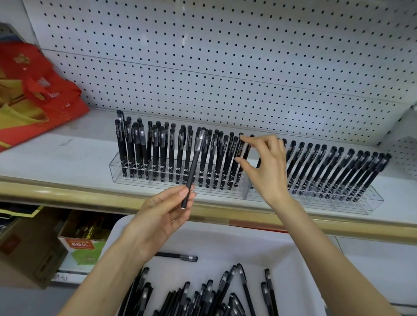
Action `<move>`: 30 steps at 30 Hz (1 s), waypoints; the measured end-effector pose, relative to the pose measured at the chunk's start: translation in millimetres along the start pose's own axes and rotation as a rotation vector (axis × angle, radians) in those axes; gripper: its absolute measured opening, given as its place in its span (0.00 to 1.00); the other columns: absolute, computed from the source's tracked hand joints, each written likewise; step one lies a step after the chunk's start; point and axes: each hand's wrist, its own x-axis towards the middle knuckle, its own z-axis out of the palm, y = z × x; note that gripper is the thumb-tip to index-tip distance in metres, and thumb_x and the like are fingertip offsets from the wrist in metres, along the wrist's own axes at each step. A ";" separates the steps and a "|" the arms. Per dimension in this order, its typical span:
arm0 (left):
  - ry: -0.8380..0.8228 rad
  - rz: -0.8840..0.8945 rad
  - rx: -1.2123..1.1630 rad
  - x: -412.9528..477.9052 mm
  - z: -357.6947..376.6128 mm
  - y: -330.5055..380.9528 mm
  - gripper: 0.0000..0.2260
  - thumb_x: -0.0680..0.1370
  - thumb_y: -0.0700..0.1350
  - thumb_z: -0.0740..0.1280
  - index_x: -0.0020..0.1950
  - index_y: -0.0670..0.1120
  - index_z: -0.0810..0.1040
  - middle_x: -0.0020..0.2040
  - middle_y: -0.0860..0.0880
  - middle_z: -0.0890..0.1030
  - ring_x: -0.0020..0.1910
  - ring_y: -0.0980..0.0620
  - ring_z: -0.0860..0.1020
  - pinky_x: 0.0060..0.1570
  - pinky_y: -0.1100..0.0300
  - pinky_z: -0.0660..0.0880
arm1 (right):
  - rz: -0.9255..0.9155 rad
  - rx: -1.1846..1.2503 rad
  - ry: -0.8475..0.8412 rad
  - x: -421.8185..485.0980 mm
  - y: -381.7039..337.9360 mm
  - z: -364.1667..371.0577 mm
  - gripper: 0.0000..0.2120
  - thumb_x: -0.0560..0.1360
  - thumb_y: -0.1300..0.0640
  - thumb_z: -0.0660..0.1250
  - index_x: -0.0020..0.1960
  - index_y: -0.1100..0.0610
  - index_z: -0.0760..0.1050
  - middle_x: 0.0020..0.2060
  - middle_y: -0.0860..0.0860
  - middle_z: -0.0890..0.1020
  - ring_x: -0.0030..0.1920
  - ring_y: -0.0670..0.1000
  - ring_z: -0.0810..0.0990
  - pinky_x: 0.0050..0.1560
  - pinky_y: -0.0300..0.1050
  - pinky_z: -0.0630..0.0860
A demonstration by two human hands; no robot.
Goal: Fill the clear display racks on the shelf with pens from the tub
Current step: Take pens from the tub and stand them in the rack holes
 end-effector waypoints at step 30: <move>-0.129 0.062 0.199 -3.1 47.3 -30.0 0.12 0.71 0.43 0.67 0.51 0.40 0.82 0.41 0.47 0.84 0.39 0.55 0.81 0.39 0.64 0.79 | 0.544 1.137 -0.231 -12.8 -64.9 -60.4 0.18 0.78 0.63 0.63 0.67 0.59 0.69 0.49 0.57 0.84 0.46 0.55 0.85 0.41 0.41 0.79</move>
